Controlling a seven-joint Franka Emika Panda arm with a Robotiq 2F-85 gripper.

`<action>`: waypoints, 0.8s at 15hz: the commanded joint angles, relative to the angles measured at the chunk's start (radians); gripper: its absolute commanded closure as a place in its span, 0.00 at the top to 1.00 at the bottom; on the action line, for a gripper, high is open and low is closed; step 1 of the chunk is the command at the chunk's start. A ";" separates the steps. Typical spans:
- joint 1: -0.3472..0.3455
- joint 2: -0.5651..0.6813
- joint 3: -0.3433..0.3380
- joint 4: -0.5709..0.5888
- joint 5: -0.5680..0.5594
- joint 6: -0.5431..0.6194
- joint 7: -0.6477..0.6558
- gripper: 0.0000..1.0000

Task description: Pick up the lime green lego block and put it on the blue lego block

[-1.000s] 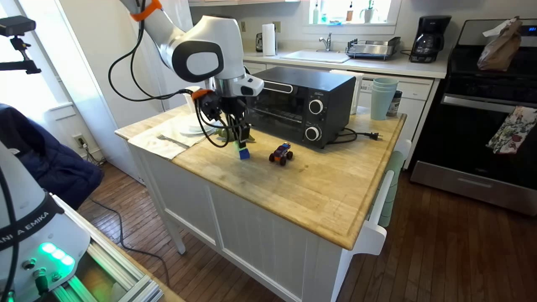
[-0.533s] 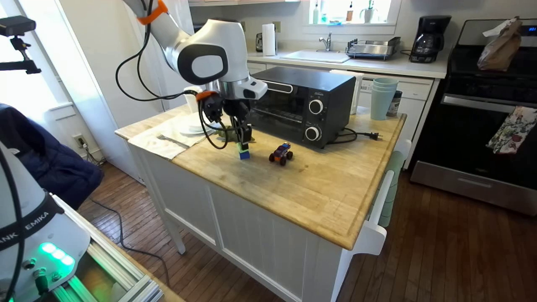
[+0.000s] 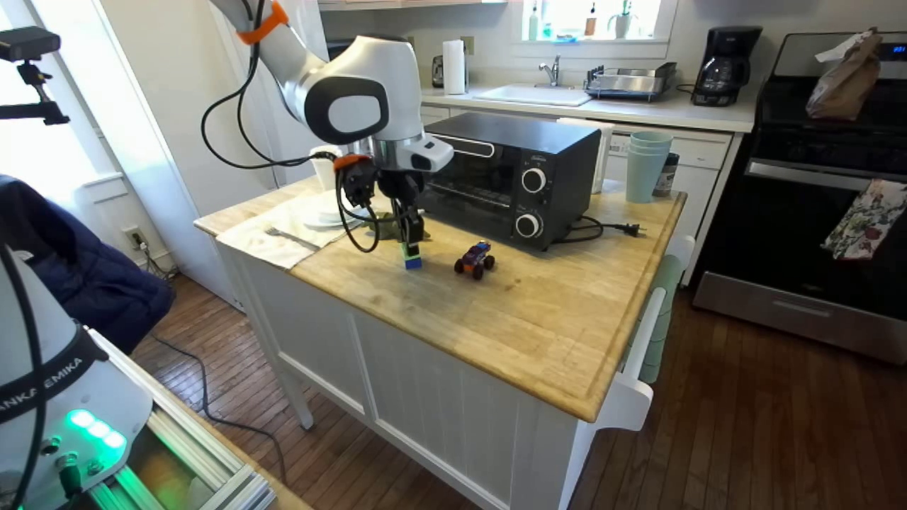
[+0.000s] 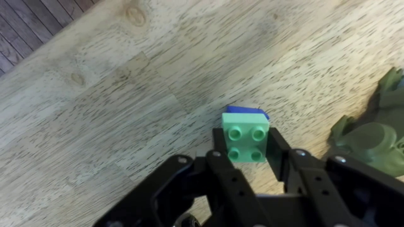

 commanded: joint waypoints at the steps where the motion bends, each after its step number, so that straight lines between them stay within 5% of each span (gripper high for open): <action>1: -0.005 0.016 0.003 0.033 0.029 -0.034 0.017 0.11; 12: -0.002 0.035 0.010 0.045 0.037 -0.037 0.030 0.11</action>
